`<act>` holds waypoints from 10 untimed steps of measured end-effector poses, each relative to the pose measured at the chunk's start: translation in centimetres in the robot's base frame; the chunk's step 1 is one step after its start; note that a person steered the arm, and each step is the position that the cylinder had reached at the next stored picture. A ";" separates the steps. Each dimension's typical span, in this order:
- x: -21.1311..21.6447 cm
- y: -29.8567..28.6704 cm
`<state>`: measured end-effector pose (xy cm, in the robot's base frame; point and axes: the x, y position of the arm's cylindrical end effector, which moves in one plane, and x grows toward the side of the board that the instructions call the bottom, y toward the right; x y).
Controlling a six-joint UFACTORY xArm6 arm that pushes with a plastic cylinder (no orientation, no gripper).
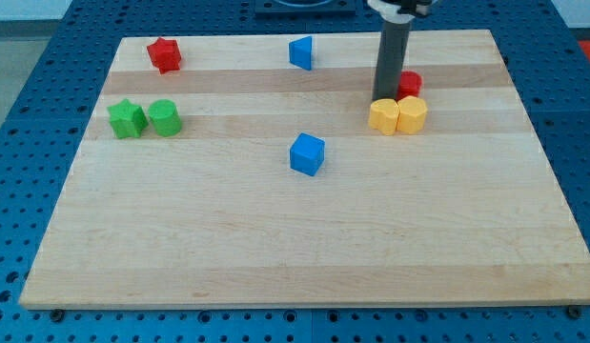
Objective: Push the red circle to the top right
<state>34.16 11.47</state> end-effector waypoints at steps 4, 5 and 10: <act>0.1 6.3; 0.0 7.1; -5.8 7.2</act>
<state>28.37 18.70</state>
